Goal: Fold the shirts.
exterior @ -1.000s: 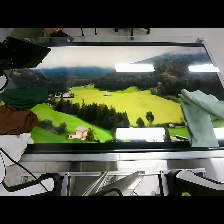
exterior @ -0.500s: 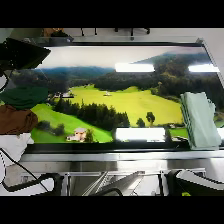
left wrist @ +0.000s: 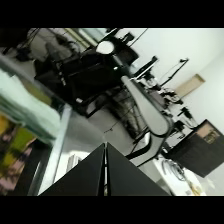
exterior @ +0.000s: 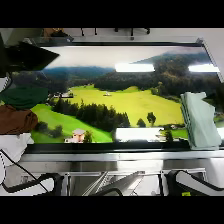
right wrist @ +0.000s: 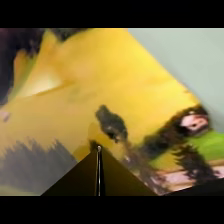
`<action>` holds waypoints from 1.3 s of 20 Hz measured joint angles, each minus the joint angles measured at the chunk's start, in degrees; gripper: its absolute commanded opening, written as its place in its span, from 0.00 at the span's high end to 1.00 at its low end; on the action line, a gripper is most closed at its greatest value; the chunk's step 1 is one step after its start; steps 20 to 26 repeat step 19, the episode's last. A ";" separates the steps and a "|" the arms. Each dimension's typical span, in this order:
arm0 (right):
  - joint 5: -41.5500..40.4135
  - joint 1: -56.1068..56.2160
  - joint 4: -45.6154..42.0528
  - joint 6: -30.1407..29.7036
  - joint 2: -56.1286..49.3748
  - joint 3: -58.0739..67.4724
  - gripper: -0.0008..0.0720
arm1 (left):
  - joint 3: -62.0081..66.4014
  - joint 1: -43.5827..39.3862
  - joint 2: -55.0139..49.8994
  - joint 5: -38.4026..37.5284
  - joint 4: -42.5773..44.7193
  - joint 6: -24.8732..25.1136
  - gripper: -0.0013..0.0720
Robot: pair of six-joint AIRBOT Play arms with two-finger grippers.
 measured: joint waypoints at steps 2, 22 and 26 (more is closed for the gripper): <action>-3.98 10.01 0.31 -2.10 4.39 -7.72 0.96 | -6.45 -1.49 3.69 2.23 6.95 -0.04 0.96; -20.35 42.34 3.80 -4.83 18.93 -39.87 0.96 | -60.15 -9.11 41.29 24.26 27.04 -0.94 0.96; -20.35 42.34 3.80 -4.83 18.93 -39.87 0.96 | -60.15 -9.11 41.29 24.26 27.04 -0.94 0.96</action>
